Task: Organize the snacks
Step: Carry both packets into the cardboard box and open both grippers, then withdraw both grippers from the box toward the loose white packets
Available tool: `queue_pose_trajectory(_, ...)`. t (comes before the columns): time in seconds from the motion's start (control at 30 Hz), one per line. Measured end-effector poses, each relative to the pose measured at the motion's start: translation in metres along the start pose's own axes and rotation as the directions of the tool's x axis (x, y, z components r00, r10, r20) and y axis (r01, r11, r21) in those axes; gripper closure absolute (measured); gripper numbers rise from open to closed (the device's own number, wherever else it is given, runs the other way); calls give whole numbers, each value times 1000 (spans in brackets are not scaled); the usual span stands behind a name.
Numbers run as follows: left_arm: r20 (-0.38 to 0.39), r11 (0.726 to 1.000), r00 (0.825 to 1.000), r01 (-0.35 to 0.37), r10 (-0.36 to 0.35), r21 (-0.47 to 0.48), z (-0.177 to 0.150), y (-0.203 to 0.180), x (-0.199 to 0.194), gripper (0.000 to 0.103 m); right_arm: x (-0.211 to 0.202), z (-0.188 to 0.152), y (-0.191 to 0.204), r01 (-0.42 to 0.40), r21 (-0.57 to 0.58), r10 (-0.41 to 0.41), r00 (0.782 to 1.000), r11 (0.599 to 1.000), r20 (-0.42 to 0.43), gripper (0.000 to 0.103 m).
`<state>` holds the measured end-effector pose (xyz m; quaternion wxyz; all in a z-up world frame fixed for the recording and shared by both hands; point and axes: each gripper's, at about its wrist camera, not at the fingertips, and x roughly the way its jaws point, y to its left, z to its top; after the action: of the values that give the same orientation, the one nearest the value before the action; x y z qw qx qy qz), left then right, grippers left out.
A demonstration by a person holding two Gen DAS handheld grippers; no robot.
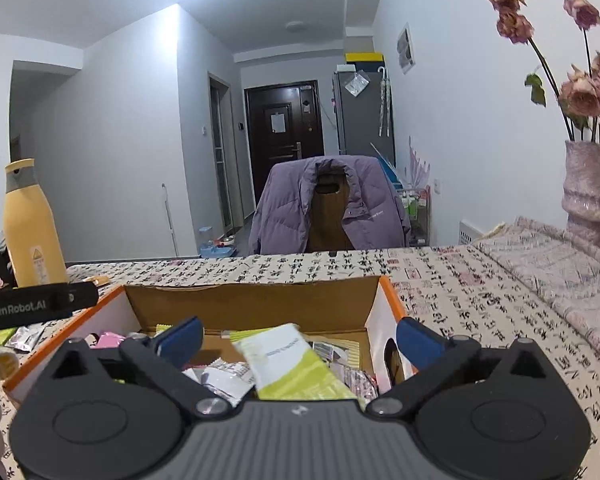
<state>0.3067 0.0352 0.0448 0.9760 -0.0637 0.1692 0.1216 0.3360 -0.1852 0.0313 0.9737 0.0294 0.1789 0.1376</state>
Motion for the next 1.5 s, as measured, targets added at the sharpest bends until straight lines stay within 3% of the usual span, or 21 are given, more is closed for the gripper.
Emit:
queue_pose_trajectory(0.37,-4,1000,1000,-11,11,10,5,-3,-5,0,-9,13,1,43,-26,-43,999,999,1,0)
queue_pose_trajectory(0.7,-21,999,1000,-2,3,44,6,2,-35,0,-37,18,-2,45,-27,-46,999,999,-12,0)
queue_pose_trajectory(1.5,-148,997,989,24,-13,75,-66,33,-106,0,-96,-55,-14,22,-32,-27,986,999,-163,0)
